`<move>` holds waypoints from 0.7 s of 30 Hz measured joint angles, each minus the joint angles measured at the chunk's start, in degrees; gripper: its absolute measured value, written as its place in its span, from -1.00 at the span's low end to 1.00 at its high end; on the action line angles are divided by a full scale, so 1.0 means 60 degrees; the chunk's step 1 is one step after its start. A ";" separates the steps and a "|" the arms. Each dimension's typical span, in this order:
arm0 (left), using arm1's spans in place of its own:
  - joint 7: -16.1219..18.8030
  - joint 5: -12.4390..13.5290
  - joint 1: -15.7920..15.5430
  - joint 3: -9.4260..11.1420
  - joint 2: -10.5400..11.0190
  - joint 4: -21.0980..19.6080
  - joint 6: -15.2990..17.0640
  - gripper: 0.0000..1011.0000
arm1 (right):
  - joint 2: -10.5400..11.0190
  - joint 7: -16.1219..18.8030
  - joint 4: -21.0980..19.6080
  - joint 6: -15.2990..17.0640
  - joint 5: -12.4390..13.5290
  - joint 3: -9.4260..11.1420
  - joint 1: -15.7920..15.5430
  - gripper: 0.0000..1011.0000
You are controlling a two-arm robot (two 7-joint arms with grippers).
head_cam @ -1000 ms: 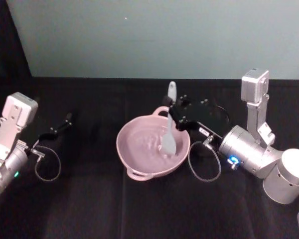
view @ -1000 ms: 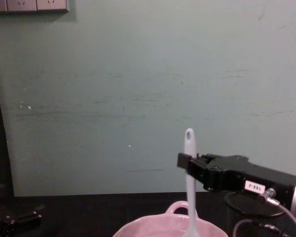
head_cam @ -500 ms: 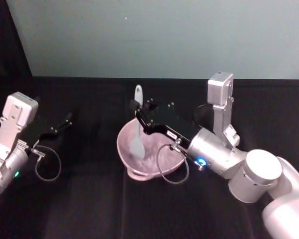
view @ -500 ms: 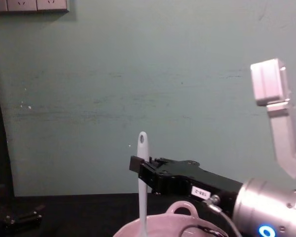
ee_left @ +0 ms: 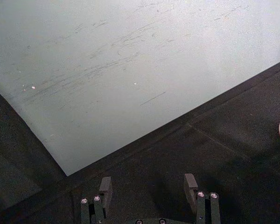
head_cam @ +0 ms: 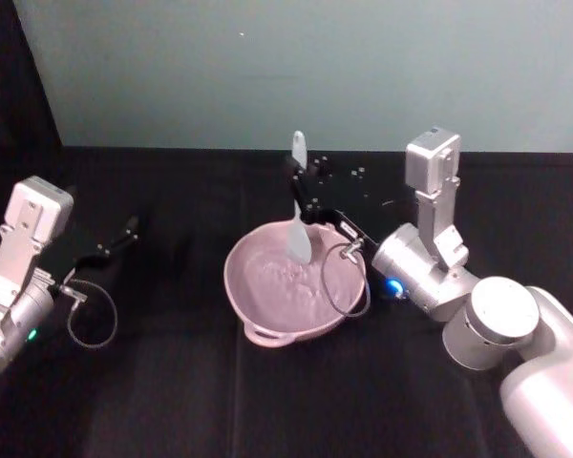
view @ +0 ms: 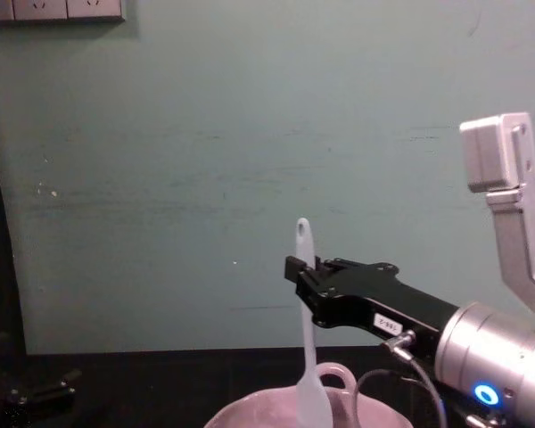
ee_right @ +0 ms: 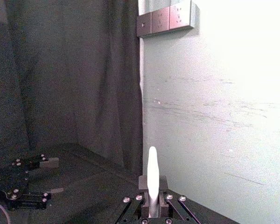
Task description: Use the one hand to pick up the spoon and stir the clear water in the bowl.
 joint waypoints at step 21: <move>0.0000 0.0000 0.0000 0.0000 0.0000 0.0000 0.0000 1.00 | 0.0817 0.0413 -0.2934 0.2585 0.1868 0.0889 -0.0971 -0.76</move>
